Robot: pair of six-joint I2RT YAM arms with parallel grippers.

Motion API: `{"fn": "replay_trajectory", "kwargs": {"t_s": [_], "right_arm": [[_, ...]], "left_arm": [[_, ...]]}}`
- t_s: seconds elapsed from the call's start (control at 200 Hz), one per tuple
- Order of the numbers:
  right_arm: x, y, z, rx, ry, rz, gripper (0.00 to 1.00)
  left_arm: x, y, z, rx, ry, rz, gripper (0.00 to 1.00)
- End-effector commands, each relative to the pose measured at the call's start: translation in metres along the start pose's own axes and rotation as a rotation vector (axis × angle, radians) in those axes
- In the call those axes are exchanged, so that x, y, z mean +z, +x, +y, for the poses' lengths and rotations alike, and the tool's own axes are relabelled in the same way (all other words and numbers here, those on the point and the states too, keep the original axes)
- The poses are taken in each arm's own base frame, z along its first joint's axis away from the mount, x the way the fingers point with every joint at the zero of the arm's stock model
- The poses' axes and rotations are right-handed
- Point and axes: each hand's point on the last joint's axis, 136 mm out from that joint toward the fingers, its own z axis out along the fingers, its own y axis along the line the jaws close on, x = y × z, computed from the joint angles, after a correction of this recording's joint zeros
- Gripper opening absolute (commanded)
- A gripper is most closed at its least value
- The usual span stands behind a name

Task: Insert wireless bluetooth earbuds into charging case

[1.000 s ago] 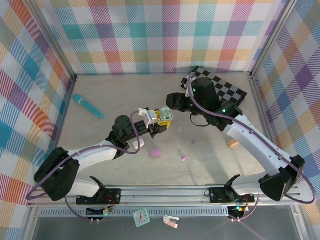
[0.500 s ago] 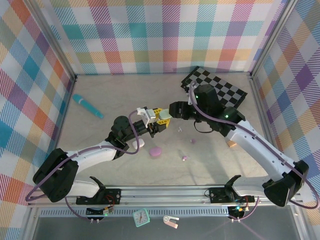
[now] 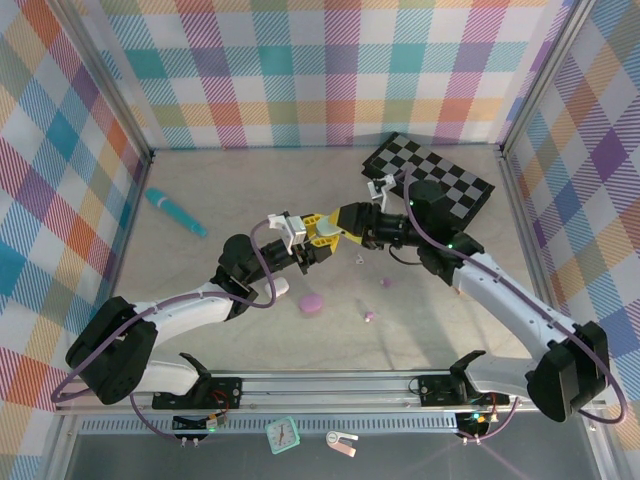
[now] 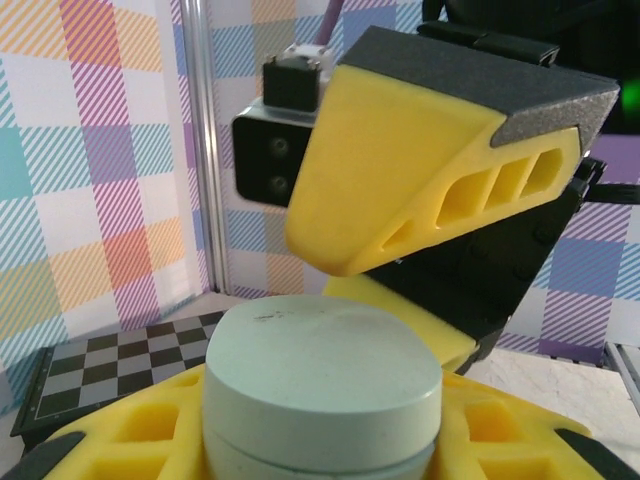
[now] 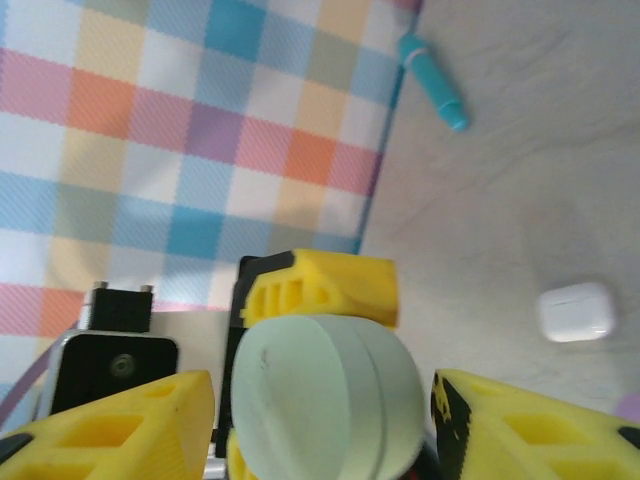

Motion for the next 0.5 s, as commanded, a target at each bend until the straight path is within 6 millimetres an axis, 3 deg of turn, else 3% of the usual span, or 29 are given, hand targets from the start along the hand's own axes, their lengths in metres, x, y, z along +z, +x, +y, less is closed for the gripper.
{"fn": "replay_trajectory", "kwargs": {"t_s": [0.0, 0.23, 0.39, 0.495], "right_arm": [[0.004, 0.003, 0.034, 0.039, -0.194, 0.073, 0.59], [0.005, 0.0, 0.027, 0.08, -0.2, 0.059, 0.47], [0.003, -0.003, 0.016, 0.111, -0.174, 0.033, 0.3], [0.002, -0.005, 0.012, 0.11, -0.165, 0.026, 0.25]], "left_arm": [[0.0, -0.02, -0.002, 0.018, 0.022, -0.08, 0.32], [-0.001, -0.023, -0.003, 0.02, 0.025, -0.087, 0.32], [-0.003, -0.021, -0.004, 0.015, 0.023, -0.083, 0.32], [-0.003, -0.021, -0.004, 0.012, 0.025, -0.079, 0.32]]}}
